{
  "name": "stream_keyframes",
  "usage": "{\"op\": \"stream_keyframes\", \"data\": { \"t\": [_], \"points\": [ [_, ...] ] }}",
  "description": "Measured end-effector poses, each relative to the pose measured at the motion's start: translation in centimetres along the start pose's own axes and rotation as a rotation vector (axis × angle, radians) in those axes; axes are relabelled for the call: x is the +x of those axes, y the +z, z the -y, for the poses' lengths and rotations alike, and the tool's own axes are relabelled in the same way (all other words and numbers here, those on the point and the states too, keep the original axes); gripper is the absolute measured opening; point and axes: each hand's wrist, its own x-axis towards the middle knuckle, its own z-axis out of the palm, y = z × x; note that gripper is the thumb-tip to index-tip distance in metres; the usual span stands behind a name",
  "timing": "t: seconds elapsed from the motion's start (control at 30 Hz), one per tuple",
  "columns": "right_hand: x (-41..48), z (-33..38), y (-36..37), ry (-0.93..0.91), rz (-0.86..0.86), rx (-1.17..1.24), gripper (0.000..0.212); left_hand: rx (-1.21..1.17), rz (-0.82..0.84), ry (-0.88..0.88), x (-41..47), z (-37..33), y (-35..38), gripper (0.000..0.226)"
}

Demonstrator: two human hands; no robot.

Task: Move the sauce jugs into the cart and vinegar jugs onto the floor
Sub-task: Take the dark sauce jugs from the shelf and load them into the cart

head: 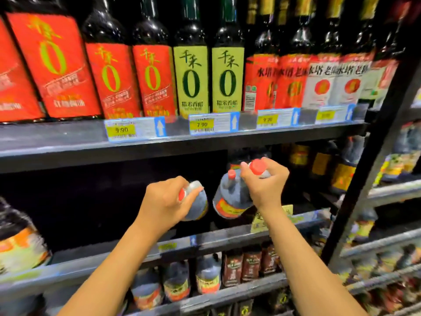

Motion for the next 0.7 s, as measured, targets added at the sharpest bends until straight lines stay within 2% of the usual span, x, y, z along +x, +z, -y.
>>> {"op": "stream_keyframes", "data": {
  "t": [0.27, 0.4, 0.53, 0.7],
  "points": [
    [-1.6, -3.8, 3.8, 0.102, 0.246, -0.011, 0.055, -0.07, 0.16, -0.251, 0.0, 3.3, 0.2, 0.045],
    [-0.6, -4.6, 5.0, 0.303, 0.338, 0.005, 0.055, -0.094, 0.297, -0.408, 1.1, 4.3, 0.8, 0.055],
    [0.2, -5.5, 5.9, 0.358, 0.295, -0.026, 0.038, -0.128, 0.279, -0.509, 1.8, 2.9, 2.2, 0.034],
    [0.2, -6.6, 6.1, 0.458, 0.227, -0.053, 0.029, -0.1, 0.334, -0.679, 2.3, 3.4, 4.8, 0.055]
  ]
}}
